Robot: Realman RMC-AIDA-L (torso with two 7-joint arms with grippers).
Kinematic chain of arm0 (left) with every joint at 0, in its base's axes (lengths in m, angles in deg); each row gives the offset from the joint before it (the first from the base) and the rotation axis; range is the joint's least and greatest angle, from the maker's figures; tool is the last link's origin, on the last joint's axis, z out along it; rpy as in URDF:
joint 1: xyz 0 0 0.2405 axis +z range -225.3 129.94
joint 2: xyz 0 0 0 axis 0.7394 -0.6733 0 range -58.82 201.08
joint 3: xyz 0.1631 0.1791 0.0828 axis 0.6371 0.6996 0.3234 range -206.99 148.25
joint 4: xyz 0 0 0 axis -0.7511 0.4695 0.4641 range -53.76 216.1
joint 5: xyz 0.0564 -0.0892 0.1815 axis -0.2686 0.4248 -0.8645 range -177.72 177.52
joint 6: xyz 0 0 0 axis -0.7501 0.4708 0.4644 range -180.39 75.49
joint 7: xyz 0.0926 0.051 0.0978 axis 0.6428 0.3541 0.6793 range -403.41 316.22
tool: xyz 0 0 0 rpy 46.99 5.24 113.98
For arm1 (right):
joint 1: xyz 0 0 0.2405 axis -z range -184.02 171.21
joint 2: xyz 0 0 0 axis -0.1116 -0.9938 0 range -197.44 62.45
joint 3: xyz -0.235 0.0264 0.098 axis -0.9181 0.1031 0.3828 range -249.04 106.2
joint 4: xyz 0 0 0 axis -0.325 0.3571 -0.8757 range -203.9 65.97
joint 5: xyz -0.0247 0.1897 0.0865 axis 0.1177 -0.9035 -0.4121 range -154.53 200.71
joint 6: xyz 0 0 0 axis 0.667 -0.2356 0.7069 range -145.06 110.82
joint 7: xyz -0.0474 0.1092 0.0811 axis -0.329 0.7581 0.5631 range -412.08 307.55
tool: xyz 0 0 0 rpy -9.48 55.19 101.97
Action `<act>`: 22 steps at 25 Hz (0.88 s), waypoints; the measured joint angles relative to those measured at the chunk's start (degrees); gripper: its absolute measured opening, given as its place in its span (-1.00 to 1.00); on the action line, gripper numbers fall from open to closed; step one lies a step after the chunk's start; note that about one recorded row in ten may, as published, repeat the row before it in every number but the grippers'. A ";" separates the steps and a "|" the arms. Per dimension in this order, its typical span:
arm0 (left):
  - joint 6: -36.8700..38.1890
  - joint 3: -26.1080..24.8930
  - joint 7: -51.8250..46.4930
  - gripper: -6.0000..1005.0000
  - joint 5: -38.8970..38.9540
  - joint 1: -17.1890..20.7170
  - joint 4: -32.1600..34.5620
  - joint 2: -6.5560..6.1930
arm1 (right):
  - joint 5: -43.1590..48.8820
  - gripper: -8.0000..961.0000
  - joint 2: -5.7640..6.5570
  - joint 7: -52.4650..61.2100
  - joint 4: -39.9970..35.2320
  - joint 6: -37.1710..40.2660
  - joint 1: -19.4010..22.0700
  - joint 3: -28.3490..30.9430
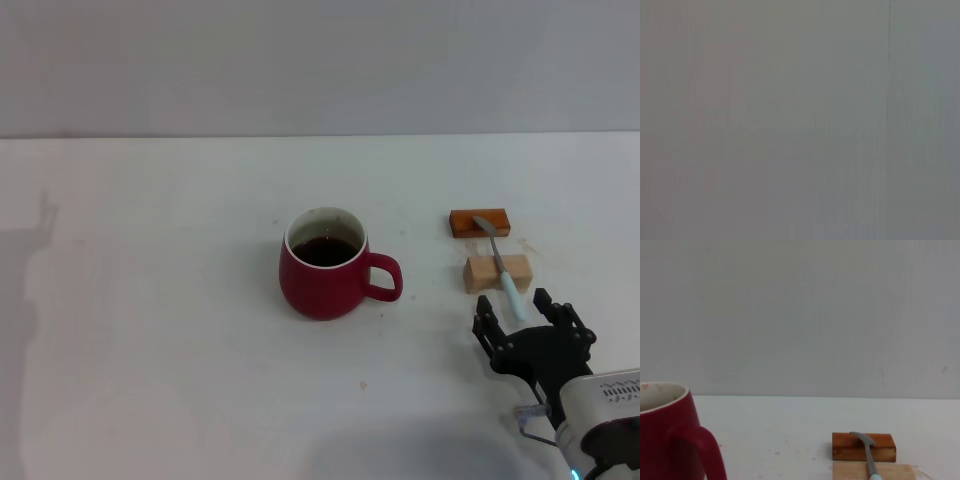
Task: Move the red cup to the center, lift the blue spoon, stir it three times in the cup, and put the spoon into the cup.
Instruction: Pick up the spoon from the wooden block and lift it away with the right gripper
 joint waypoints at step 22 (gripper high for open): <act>0.98 0.00 -0.04 0.72 0.01 0.50 0.00 0.09 | -0.03 0.30 -0.14 1.27 -1.55 -0.09 -1.76 0.23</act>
